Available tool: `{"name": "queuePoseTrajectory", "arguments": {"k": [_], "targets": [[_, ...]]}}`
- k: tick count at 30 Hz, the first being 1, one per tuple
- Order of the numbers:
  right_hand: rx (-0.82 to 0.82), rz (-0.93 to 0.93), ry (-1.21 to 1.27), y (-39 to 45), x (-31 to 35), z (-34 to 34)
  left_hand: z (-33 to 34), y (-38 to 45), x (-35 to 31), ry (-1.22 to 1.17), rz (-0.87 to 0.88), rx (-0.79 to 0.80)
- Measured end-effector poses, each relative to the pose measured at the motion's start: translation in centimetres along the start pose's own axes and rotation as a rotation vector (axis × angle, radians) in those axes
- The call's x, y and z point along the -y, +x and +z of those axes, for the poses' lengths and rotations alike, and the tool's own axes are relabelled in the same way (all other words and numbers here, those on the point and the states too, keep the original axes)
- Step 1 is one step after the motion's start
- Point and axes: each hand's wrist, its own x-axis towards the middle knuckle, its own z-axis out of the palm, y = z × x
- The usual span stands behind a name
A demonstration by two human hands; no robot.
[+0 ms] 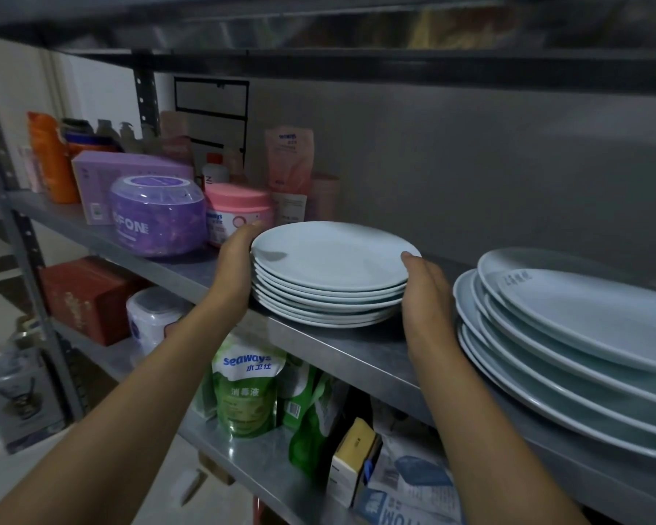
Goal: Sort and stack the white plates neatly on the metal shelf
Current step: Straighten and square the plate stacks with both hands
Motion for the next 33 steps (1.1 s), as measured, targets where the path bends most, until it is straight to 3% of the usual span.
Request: {"name": "queuePoseTrajectory", "arguments": {"k": [13,21,30,33], "targets": [[0.097,0.002,0.071,0.2,-0.3,0.0,-0.1,-0.2,-0.4,0.021,-0.092,0.081],[0.044,-0.021,-0.107,0.8,-1.3,0.8,-0.1,-0.3,-0.6,0.059,-0.124,0.066],[0.021,-0.058,-0.127,1.2,-1.9,1.0,-0.3,-0.4,-0.7,0.069,-0.172,0.043],[0.027,-0.056,-0.123,1.2,-1.8,0.9,-0.4,0.0,-0.5,0.061,-0.102,0.044]]}}
